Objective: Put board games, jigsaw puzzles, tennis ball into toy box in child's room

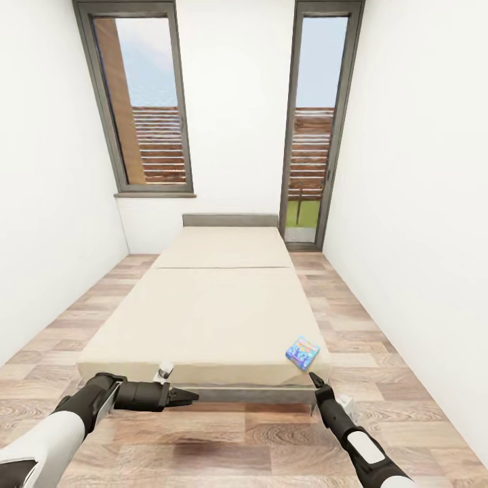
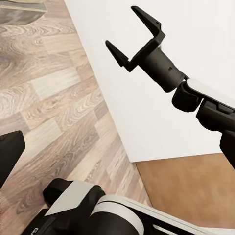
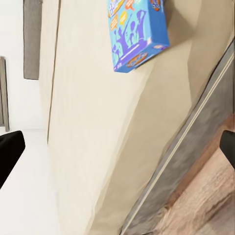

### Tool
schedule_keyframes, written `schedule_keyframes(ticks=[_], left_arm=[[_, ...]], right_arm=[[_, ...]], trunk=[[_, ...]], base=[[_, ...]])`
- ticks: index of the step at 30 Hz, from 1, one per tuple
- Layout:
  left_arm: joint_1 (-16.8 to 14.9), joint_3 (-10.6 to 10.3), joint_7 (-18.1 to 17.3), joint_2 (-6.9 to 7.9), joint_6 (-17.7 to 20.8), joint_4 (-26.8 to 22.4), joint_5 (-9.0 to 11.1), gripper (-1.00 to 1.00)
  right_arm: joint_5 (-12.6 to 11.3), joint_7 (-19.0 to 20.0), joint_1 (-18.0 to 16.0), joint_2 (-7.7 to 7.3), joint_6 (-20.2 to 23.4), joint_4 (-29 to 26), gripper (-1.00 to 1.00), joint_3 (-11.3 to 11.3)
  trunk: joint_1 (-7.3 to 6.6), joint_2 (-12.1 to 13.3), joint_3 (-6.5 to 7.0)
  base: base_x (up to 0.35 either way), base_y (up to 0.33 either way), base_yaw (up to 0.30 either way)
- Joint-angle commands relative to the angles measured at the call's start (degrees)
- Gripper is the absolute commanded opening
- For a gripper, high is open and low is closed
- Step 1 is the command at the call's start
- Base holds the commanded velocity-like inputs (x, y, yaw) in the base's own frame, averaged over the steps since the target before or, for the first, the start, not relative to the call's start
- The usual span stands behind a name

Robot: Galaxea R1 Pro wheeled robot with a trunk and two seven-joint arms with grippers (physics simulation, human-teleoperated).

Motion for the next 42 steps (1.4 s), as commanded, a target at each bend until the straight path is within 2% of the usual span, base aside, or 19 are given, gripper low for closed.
schedule_keyframes(ticks=[1, 5, 10, 13, 16, 19, 34, 38, 42], left_arm=[[-0.03, 0.36, -0.36, -0.05, 0.60, -0.05, -0.57, 1.00], [-0.03, 0.40, -0.35, -0.05, 0.60, -0.05, -0.57, 1.00], [-0.03, 0.41, -0.35, -0.06, 0.60, -0.05, -0.57, 1.00], [-0.03, 0.42, -0.35, -0.04, 0.60, -0.05, -0.57, 1.00], [-0.03, 0.42, -0.35, -0.06, 0.59, -0.05, -0.57, 1.00], [-0.03, 0.40, -0.35, -0.08, 0.60, -0.05, -0.57, 1.00], [-0.03, 0.43, -0.39, -0.09, 0.56, -0.05, -0.57, 1.00], [-0.03, 0.48, -0.45, -0.03, 0.53, -0.05, -0.57, 1.00], [-0.03, 0.59, -0.70, -0.01, 0.52, -0.05, -0.51, 1.00]], right_arm=[[-0.55, 0.13, -0.03, 0.08, -0.43, -0.04, 1.00, -0.30], [-0.61, 0.11, -0.03, 0.28, -4.25, -0.04, 1.00, -0.31], [-1.17, 0.59, 0.00, 0.12, -5.85, 0.08, 1.00, -0.83], [-2.60, 2.09, 0.71, 0.04, -5.87, 0.11, 1.00, -1.35], [-5.12, 5.22, 2.85, 0.00, -5.88, 0.09, 1.00, -1.73], [-6.18, 8.00, 4.07, -0.01, -5.87, 0.06, 1.00, -1.86], [-6.94, 9.92, 4.71, 0.07, -6.01, 0.05, 1.00, -1.83], [-6.98, 11.16, 4.71, 0.07, -5.98, 0.05, 1.00, -1.83], [-6.92, 14.57, 4.72, 0.07, -5.97, 0.05, 1.00, -1.83]], trunk=[[0.22, -0.44, -0.24], [1.10, -2.05, -0.96], [2.20, -4.05, -1.86], [2.86, -5.26, -2.40], [3.52, -6.46, -2.94], [4.17, -7.66, -3.47], [7.47, -13.68, -6.17], [7.47, -13.68, -6.17], [7.47, -13.68, -6.17]], base=[[0.000, 0.000, 0.000], [0.000, 0.000, 0.000], [0.000, 0.000, 0.000], [0.000, 0.000, 0.000], [0.000, 0.000, 0.000], [0.000, 0.000, 0.000], [0.000, 0.000, 0.000], [0.000, 0.000, 0.000], [0.000, 0.000, 0.000]])
